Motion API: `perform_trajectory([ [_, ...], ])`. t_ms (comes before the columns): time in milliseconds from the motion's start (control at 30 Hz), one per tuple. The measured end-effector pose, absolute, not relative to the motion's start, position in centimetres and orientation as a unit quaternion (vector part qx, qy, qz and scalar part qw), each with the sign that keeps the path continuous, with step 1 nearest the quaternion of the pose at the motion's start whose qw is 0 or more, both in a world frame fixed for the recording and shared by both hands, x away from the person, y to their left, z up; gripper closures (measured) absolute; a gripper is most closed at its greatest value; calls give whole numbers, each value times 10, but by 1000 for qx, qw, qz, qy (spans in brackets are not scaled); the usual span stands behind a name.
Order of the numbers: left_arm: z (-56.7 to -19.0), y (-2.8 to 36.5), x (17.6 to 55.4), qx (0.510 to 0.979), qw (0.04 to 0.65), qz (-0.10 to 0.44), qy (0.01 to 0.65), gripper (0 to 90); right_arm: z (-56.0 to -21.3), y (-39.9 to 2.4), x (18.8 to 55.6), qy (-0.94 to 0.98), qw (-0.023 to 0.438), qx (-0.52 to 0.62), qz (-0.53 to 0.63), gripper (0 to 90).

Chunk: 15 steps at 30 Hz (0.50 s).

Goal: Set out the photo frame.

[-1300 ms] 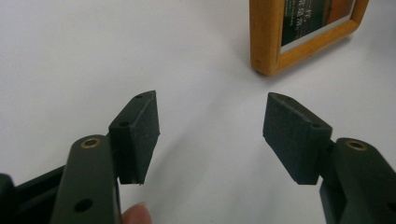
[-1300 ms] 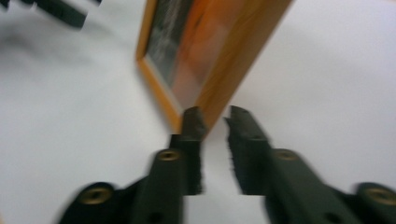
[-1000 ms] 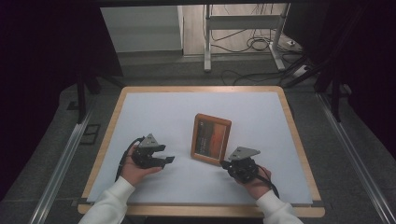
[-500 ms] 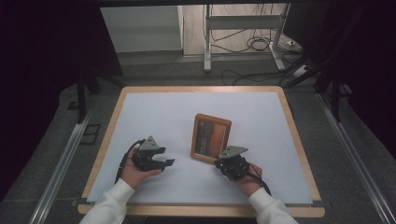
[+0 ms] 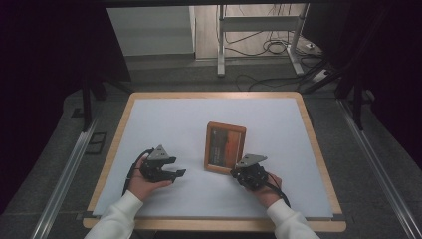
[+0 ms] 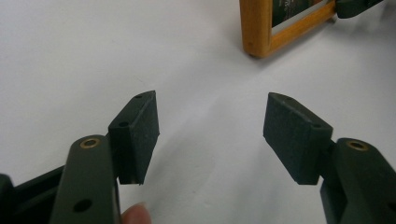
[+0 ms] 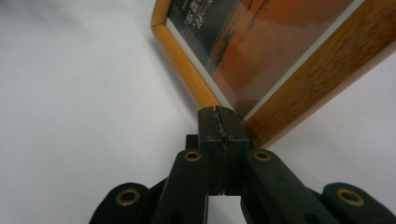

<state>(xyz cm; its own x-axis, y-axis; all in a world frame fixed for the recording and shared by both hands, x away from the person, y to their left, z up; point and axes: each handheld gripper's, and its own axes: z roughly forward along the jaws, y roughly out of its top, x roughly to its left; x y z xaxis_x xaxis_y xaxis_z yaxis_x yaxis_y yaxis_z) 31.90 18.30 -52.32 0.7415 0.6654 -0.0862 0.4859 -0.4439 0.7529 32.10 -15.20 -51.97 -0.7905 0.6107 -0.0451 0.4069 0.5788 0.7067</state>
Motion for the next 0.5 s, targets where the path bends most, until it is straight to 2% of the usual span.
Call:
perform_trajectory([
  [500, -523, 183, 319, 843, 401, 112, 341, 352, -520, -161, 326, 874, 153, 297, 352, 900],
])
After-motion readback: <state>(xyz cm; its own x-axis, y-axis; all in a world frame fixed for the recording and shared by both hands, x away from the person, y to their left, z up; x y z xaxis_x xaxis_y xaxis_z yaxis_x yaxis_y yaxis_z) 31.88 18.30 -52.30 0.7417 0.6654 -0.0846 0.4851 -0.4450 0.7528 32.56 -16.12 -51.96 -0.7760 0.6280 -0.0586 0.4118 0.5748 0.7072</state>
